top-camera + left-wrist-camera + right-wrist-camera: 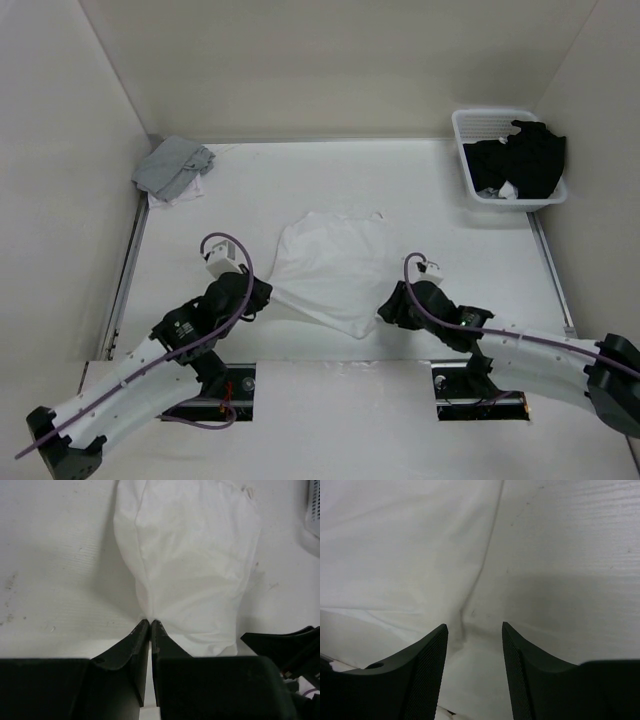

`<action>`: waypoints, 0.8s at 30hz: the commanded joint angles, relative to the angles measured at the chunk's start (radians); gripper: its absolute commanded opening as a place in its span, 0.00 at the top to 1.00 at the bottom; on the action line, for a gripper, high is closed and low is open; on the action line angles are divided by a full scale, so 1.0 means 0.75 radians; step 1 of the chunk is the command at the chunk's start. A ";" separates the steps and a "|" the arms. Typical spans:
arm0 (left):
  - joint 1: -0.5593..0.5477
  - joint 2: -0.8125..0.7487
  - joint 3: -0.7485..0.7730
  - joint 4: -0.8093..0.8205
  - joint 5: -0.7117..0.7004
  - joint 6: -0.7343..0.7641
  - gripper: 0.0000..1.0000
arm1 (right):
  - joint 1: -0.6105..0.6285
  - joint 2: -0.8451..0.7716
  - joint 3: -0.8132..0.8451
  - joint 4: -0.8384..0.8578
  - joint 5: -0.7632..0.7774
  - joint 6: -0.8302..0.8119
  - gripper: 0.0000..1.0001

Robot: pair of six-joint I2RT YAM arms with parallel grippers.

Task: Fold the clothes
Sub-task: Flatten the tank top out

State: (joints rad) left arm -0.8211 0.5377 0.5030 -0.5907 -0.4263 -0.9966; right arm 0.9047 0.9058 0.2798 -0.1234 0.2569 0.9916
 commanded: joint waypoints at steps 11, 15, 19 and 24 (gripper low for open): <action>0.366 0.064 -0.075 0.317 0.311 0.079 0.95 | -0.170 0.547 0.214 0.471 -0.113 -0.081 0.73; 0.419 0.138 -0.020 0.434 0.382 0.132 0.96 | -0.197 0.562 0.261 0.557 -0.053 -0.119 0.98; 0.441 0.130 0.098 0.440 0.384 0.218 0.96 | -0.117 0.251 0.281 0.384 0.072 -0.191 1.00; 0.507 0.062 0.164 0.354 0.348 0.312 0.96 | 0.095 -0.174 0.408 -0.127 0.111 -0.150 0.99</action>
State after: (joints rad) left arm -0.4702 0.6201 0.5617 -0.3477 -0.1604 -0.8360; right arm 0.9009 0.8879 0.5045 -0.0147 0.2932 0.8818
